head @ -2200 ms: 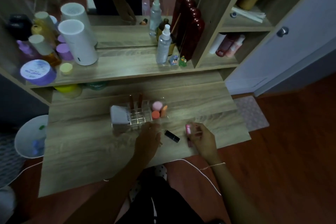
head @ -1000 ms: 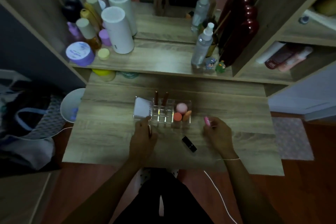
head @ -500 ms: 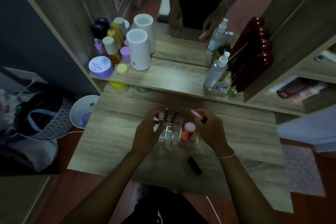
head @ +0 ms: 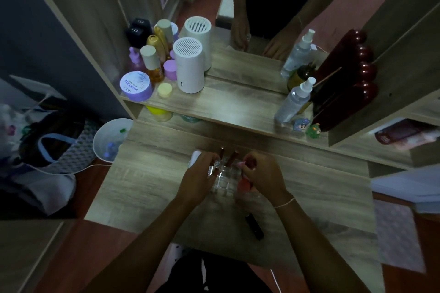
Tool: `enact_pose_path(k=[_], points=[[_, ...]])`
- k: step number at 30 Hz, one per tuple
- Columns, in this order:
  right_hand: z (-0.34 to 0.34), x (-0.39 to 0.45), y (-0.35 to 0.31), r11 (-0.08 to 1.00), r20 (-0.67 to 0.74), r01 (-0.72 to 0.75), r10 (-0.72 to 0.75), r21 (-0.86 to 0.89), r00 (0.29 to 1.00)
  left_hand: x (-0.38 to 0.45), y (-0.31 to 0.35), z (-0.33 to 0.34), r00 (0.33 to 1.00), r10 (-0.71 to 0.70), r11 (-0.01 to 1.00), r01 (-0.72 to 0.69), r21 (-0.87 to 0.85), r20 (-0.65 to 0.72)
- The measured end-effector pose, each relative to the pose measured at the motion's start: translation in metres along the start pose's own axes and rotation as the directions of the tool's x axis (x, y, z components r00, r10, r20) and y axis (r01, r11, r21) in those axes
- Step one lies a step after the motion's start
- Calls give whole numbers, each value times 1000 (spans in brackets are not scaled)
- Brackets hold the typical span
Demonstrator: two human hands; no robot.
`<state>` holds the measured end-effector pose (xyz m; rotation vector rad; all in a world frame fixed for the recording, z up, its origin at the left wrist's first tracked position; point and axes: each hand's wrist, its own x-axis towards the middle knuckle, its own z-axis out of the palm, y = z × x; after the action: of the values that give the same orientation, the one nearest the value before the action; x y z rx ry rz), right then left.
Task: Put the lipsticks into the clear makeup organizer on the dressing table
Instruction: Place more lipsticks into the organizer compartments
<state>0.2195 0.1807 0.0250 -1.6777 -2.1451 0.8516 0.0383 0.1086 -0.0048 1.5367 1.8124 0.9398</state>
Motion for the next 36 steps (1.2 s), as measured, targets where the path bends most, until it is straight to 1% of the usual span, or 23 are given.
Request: enact_pose_path(k=[4,11,14,18,23,27,29,31,34,36], points=[[7,6,-2,998,58,6,-3,-65,998,0,-3,0,999,34,999,-35,35,25],[14,14,-3,992,107,16,-2,-129,994,3,0,1,999,51,997,-51,53,4],[17,17,-3,983,143,31,-6,-178,990,4,1,2,996,88,994,-87,63,-14],[20,16,-1,979,152,51,-21,-197,988,4,0,3,992,122,990,-120,70,-21],[23,13,-1,975,115,69,-45,-210,992,2,-8,6,995,95,992,-96,76,24],[21,14,-3,974,110,49,-25,-222,994,2,-8,7,994,103,992,-106,74,40],[20,13,-4,972,109,43,-19,-229,994,0,-10,6,993,112,989,-114,91,21],[18,12,-6,972,102,33,-9,-231,995,-2,-11,4,994,107,992,-107,67,-2],[15,6,-8,976,55,38,-27,-216,998,-9,-11,2,993,114,992,-114,58,-5],[13,0,-7,984,14,50,-48,-172,999,-21,-14,2,997,77,995,-75,66,-23]])
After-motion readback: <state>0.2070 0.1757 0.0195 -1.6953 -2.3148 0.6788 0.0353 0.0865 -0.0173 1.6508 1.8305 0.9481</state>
